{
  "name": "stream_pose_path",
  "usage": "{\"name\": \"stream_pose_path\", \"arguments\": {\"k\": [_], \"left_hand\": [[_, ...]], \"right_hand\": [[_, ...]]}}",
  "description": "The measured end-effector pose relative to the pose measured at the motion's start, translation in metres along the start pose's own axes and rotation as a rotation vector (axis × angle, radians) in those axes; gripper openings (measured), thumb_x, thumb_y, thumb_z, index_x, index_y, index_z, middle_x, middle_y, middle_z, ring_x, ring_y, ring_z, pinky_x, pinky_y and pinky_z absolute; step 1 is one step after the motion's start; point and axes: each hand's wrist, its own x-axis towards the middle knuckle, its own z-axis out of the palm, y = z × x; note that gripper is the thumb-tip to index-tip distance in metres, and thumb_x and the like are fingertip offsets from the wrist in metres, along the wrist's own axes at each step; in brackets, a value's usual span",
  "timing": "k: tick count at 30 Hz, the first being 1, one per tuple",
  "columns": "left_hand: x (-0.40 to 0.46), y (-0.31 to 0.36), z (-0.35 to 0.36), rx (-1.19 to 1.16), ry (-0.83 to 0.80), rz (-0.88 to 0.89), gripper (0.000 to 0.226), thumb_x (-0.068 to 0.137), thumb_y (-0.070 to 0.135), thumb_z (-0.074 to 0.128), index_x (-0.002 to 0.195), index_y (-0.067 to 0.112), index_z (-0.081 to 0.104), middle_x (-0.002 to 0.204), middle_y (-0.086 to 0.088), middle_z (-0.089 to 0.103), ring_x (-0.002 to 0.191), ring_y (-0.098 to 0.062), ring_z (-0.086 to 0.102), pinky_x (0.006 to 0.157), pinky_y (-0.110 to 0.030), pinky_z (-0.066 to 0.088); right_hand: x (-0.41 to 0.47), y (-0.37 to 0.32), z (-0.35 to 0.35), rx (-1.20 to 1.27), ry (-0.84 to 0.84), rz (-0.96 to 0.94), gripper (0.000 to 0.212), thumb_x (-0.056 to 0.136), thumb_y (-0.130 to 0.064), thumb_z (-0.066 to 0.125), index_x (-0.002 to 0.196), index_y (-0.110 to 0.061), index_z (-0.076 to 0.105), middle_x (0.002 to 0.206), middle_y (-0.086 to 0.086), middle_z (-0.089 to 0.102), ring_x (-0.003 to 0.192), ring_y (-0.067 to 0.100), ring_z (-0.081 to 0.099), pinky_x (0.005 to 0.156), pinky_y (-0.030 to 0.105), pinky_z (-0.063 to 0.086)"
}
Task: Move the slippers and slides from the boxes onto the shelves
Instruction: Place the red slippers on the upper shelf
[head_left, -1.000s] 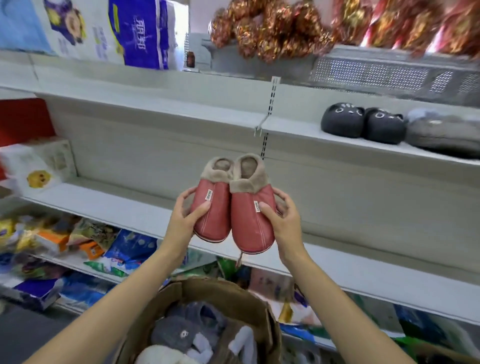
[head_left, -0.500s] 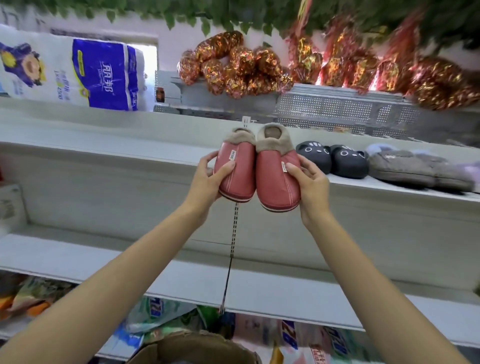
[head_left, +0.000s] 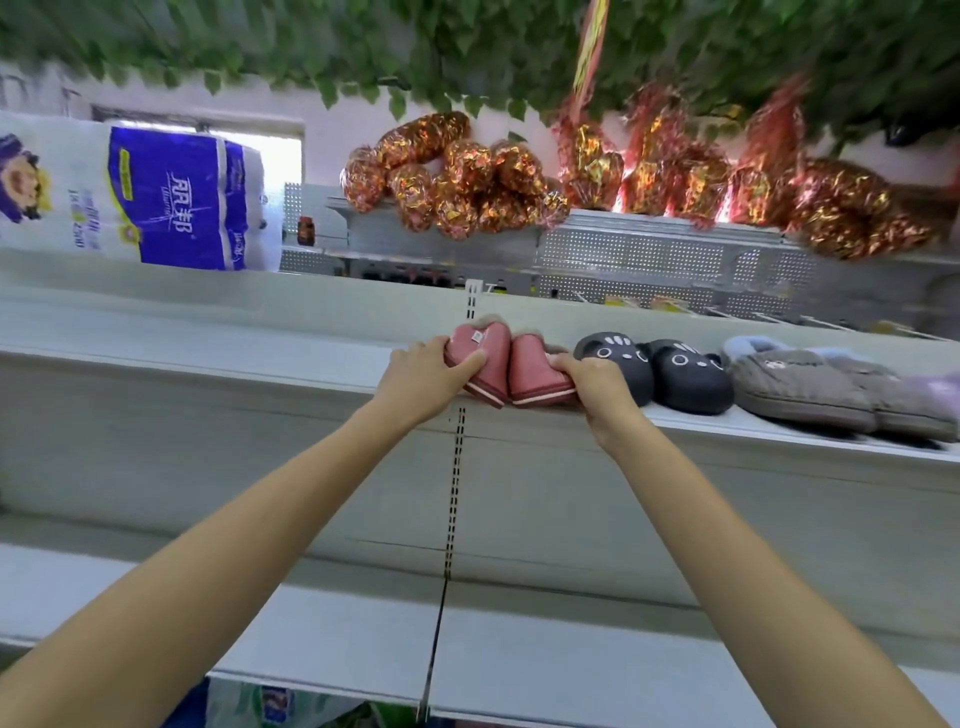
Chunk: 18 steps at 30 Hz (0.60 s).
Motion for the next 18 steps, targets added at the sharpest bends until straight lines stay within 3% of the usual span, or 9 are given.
{"name": "stream_pose_path", "arguments": {"k": [4, 6, 8, 10, 11, 14, 18], "left_hand": [[0.003, -0.015, 0.004, 0.067, -0.003, -0.036, 0.08, 0.079, 0.081, 0.025, 0.107, 0.017, 0.064, 0.11, -0.013, 0.062, 0.106, -0.037, 0.051, 0.091, -0.045, 0.041], [0.003, -0.023, 0.006, 0.014, -0.019, -0.046, 0.078, 0.082, 0.08, 0.03, 0.115, 0.018, 0.064, 0.115, -0.012, 0.064, 0.109, -0.036, 0.055, 0.09, -0.044, 0.045], [0.002, -0.027, 0.007, -0.056, -0.043, -0.042, 0.066, 0.092, 0.07, 0.04, 0.13, 0.019, 0.058, 0.125, -0.007, 0.065, 0.113, -0.031, 0.058, 0.088, -0.038, 0.044], [0.003, -0.028, 0.009, -0.097, -0.049, -0.029, 0.06, 0.096, 0.065, 0.042, 0.136, 0.021, 0.054, 0.129, -0.003, 0.065, 0.114, -0.027, 0.059, 0.085, -0.034, 0.041], [0.004, -0.028, 0.01, -0.101, -0.048, -0.022, 0.059, 0.097, 0.064, 0.042, 0.137, 0.022, 0.053, 0.129, -0.002, 0.064, 0.114, -0.026, 0.059, 0.084, -0.033, 0.04], [0.012, -0.027, 0.012, -0.082, -0.058, -0.015, 0.06, 0.097, 0.062, 0.042, 0.14, 0.021, 0.051, 0.131, -0.006, 0.064, 0.114, -0.028, 0.06, 0.088, -0.036, 0.044], [0.028, -0.026, 0.015, -0.066, -0.105, -0.03, 0.059, 0.098, 0.057, 0.044, 0.142, 0.018, 0.049, 0.134, -0.009, 0.062, 0.117, -0.029, 0.058, 0.094, -0.037, 0.044]], "right_hand": [[0.006, 0.006, 0.001, -0.216, -0.003, -0.089, 0.015, 0.091, -0.023, 0.062, 0.096, -0.015, 0.074, 0.096, -0.005, 0.073, 0.076, 0.01, 0.058, 0.073, 0.028, 0.048], [0.009, 0.008, 0.002, -0.333, 0.032, -0.117, 0.023, 0.09, -0.031, 0.061, 0.097, -0.014, 0.075, 0.101, -0.003, 0.075, 0.079, 0.014, 0.061, 0.077, 0.035, 0.053], [0.008, 0.007, 0.002, -0.462, 0.056, -0.154, 0.026, 0.094, -0.031, 0.057, 0.086, -0.013, 0.073, 0.085, 0.001, 0.072, 0.075, 0.018, 0.059, 0.067, 0.033, 0.048], [0.004, 0.005, 0.006, -0.563, 0.061, -0.201, 0.041, 0.098, -0.036, 0.052, 0.064, -0.014, 0.061, 0.064, 0.001, 0.057, 0.064, 0.019, 0.051, 0.058, 0.031, 0.037], [0.003, 0.005, 0.009, -0.587, 0.04, -0.209, 0.044, 0.098, -0.042, 0.052, 0.062, -0.016, 0.059, 0.061, 0.0, 0.055, 0.062, 0.018, 0.05, 0.058, 0.031, 0.037], [0.008, 0.007, 0.016, -0.635, -0.042, -0.217, 0.044, 0.091, -0.054, 0.058, 0.088, -0.011, 0.07, 0.082, 0.006, 0.07, 0.079, 0.023, 0.063, 0.071, 0.034, 0.048], [0.024, 0.005, 0.017, -0.664, -0.058, -0.205, 0.046, 0.089, -0.05, 0.064, 0.107, -0.009, 0.069, 0.1, 0.011, 0.072, 0.095, 0.028, 0.065, 0.085, 0.04, 0.053]]}}
